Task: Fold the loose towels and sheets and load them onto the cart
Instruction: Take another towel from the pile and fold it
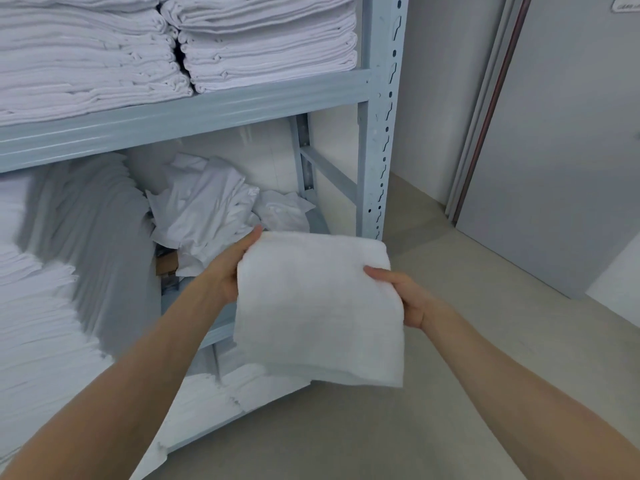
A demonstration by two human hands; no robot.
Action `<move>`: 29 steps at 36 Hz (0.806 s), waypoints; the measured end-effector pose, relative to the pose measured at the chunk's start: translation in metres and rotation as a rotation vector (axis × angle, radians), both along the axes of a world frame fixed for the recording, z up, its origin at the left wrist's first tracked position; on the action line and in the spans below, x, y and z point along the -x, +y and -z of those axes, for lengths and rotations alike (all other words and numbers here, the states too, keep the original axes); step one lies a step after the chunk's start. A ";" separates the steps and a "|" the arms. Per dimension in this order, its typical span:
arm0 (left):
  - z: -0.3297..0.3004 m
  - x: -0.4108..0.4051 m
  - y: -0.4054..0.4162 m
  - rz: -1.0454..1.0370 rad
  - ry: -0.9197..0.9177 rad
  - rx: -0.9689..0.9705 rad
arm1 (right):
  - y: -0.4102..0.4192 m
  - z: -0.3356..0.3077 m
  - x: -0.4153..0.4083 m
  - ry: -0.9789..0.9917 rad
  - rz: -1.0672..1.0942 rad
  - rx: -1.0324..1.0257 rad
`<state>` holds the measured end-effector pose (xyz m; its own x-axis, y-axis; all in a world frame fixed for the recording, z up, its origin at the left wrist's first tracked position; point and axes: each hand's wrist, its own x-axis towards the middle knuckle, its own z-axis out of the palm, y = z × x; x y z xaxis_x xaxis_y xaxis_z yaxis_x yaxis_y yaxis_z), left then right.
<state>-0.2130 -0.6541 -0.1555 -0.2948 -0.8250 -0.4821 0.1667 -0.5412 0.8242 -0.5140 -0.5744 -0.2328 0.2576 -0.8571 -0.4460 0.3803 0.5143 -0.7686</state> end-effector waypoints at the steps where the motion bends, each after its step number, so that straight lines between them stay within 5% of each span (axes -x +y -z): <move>1: 0.006 -0.002 0.000 -0.011 0.067 -0.033 | -0.003 0.000 -0.002 -0.003 0.018 -0.006; 6: 0.052 0.010 0.007 -0.022 0.188 -0.154 | -0.022 -0.007 -0.006 0.020 0.239 0.007; 14: 0.075 0.006 0.015 0.176 0.063 -0.032 | -0.021 -0.003 0.006 0.368 0.384 0.027; 16: 0.073 0.010 0.015 0.167 0.018 -0.009 | -0.018 0.004 0.010 0.241 0.436 -0.015; 20: 0.070 0.020 0.015 0.111 -0.066 0.030 | -0.010 0.006 0.013 -0.010 0.296 -0.094; 29: 0.071 0.003 0.009 0.220 0.029 0.017 | 0.002 0.005 0.031 0.046 0.014 -0.029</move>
